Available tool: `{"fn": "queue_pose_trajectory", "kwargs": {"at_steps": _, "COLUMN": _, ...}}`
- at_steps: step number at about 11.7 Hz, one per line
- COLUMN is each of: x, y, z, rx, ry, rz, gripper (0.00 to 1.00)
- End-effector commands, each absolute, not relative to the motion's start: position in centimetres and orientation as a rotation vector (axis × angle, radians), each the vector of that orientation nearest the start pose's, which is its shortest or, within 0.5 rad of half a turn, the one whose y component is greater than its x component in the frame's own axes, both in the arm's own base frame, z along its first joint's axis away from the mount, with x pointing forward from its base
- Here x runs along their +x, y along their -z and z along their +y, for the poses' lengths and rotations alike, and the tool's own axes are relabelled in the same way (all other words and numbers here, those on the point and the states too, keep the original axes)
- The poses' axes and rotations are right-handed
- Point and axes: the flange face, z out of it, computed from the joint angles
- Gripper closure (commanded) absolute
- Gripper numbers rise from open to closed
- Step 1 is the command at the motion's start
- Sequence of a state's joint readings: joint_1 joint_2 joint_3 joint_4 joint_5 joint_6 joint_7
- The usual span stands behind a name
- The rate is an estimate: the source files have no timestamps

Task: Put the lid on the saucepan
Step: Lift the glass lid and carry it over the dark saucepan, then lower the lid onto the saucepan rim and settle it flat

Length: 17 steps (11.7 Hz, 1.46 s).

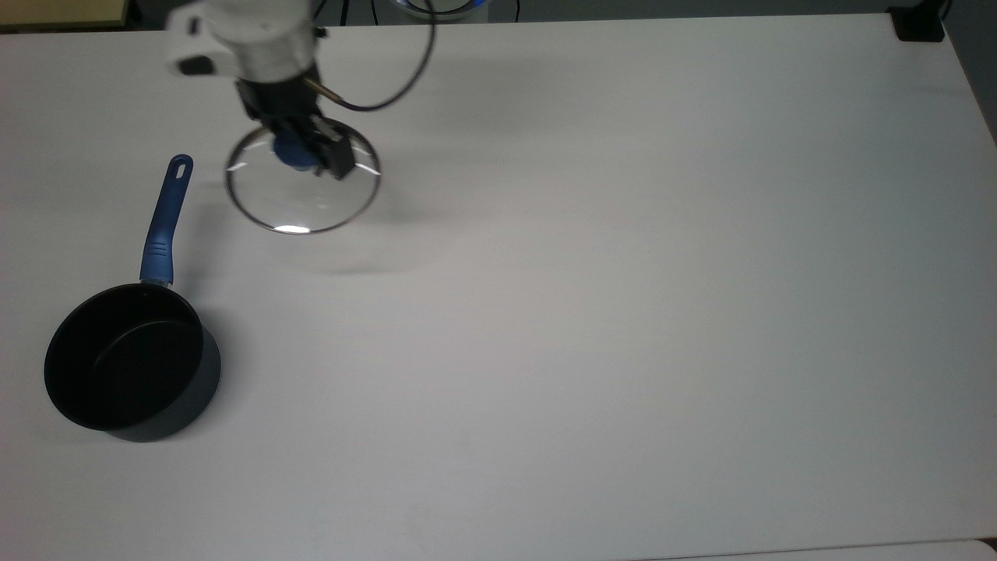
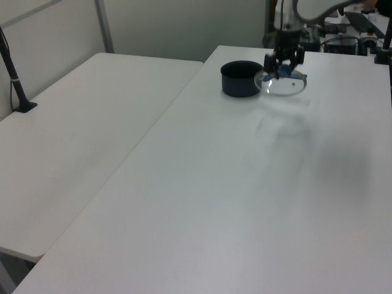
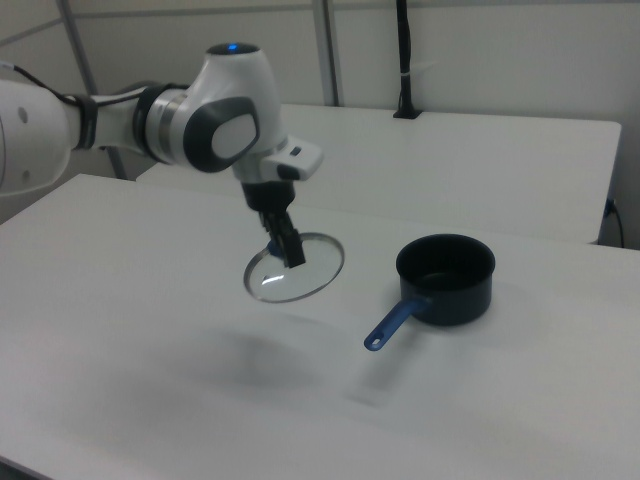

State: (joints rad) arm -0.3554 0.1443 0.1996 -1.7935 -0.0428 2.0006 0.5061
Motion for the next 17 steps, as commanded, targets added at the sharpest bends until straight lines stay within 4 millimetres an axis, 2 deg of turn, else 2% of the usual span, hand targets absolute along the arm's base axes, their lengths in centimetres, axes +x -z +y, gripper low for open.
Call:
{"fn": "queue_pose_trajectory", "kwargs": {"at_steps": 1, "x": 63.8, "y": -49.4, "z": -15.6, "rx": -2.887, "ry": 0.069, "rz": 1.163, "gripper": 0.5}}
{"fn": "queue_pose_trajectory", "kwargs": {"at_steps": 3, "x": 66.1, "y": -48.5, "z": -18.5, "rx": -2.863, "ry": 0.031, "rz": 1.228, "gripper": 0.5}}
{"fn": "queue_pose_trajectory", "kwargs": {"at_steps": 5, "x": 68.0, "y": -48.3, "z": -21.5, "rx": -2.828, "ry": 0.104, "rz": 1.311, "gripper": 0.5}}
{"fn": "queue_pose_trajectory", "kwargs": {"at_steps": 7, "x": 70.1, "y": -48.0, "z": -24.2, "rx": -2.777, "ry": 0.248, "rz": 1.389, "gripper": 0.5}}
{"fn": "queue_pose_trajectory", "kwargs": {"at_steps": 10, "x": 71.7, "y": -47.3, "z": -26.9, "rx": -2.698, "ry": 0.479, "rz": 1.477, "gripper": 0.5}}
{"fn": "queue_pose_trajectory", "kwargs": {"at_steps": 12, "x": 72.5, "y": -46.2, "z": -28.1, "rx": -2.641, "ry": 0.583, "rz": 1.534, "gripper": 0.5}}
{"fn": "queue_pose_trajectory", "kwargs": {"at_steps": 14, "x": 72.7, "y": -46.0, "z": -28.6, "rx": -2.593, "ry": 0.635, "rz": 1.581, "gripper": 0.5}}
{"fn": "queue_pose_trajectory", "kwargs": {"at_steps": 15, "x": 72.8, "y": -46.2, "z": -28.6, "rx": -2.558, "ry": 0.655, "rz": 1.621, "gripper": 0.5}}
{"fn": "queue_pose_trajectory", "kwargs": {"at_steps": 17, "x": 73.4, "y": -45.7, "z": -27.3, "rx": -2.552, "ry": 0.66, "rz": 1.646, "gripper": 0.5}}
